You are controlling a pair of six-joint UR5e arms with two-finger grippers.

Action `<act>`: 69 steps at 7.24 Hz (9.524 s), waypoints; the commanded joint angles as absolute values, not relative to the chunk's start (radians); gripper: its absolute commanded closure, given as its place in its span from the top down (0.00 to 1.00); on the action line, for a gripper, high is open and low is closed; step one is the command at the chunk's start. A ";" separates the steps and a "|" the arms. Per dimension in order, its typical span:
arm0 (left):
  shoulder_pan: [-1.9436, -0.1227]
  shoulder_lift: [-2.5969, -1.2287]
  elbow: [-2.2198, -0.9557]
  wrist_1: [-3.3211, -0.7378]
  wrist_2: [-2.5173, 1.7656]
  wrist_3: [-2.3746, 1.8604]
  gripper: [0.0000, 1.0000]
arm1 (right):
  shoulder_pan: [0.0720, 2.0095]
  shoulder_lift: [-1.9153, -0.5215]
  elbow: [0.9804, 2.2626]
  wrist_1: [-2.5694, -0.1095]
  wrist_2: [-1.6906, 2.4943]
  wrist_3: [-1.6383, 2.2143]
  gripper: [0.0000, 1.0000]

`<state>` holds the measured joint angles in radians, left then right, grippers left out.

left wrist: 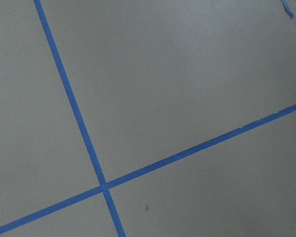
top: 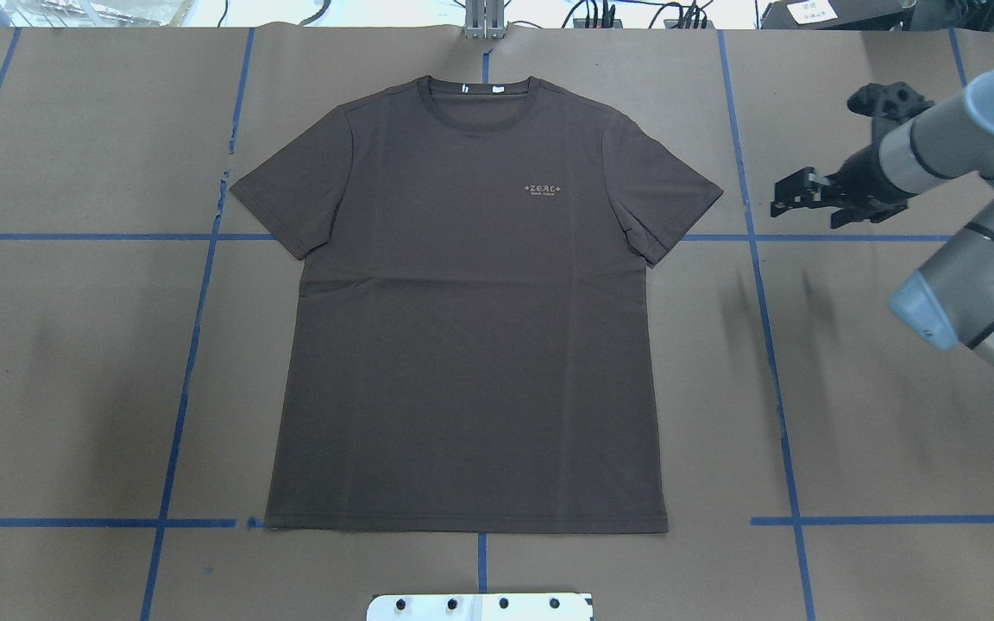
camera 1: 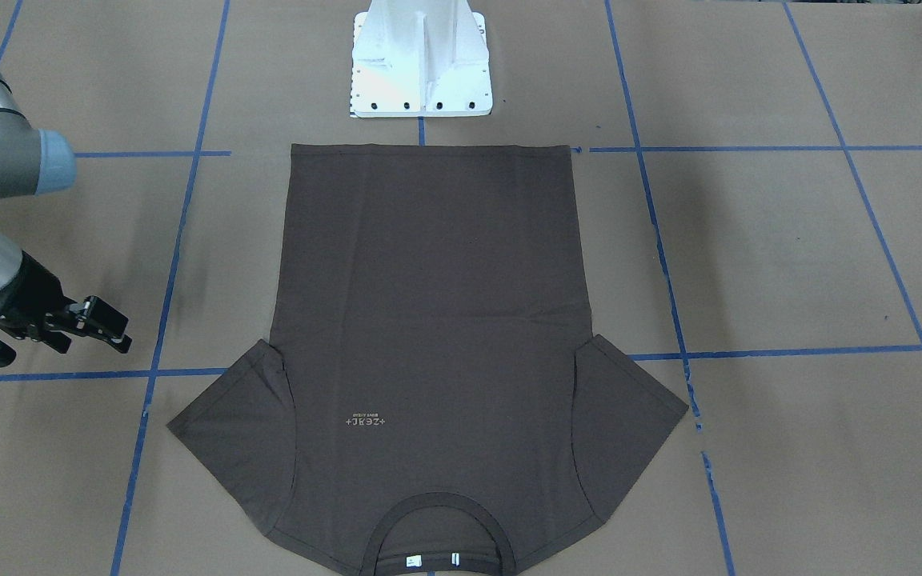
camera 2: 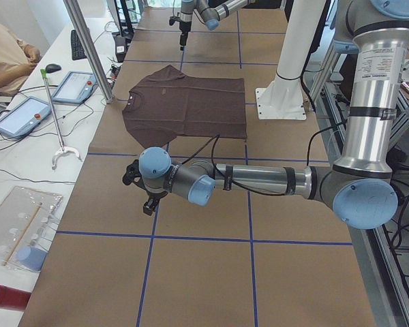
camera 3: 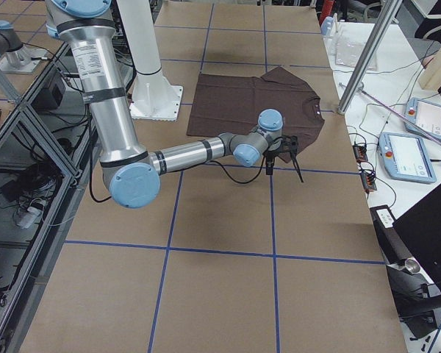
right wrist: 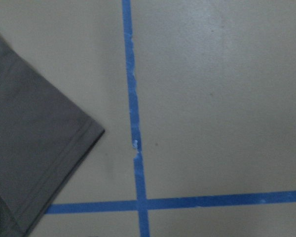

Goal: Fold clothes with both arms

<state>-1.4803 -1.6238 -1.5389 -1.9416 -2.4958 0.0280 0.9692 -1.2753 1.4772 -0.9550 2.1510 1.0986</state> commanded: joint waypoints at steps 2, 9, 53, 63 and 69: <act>-1.480 -1.606 -1.537 -1.947 -2.503 0.025 1.00 | 0.919 -1.107 1.297 -0.908 2.045 1.190 0.94; -1.480 -1.605 -1.545 -1.947 -2.575 -0.008 1.00 | 0.903 -1.031 1.157 -0.910 2.016 1.193 0.19; -0.897 -2.172 -1.200 -2.244 -2.054 -1.107 0.00 | 0.813 -1.131 1.594 -0.966 1.870 1.413 1.00; -0.714 -2.375 -1.136 -2.287 -1.913 -1.500 0.85 | 0.807 -1.172 1.679 -0.979 1.870 1.443 1.00; -0.644 -2.138 -1.603 -2.278 -1.918 -1.588 0.85 | 0.118 -1.437 2.194 -1.416 1.361 2.044 0.93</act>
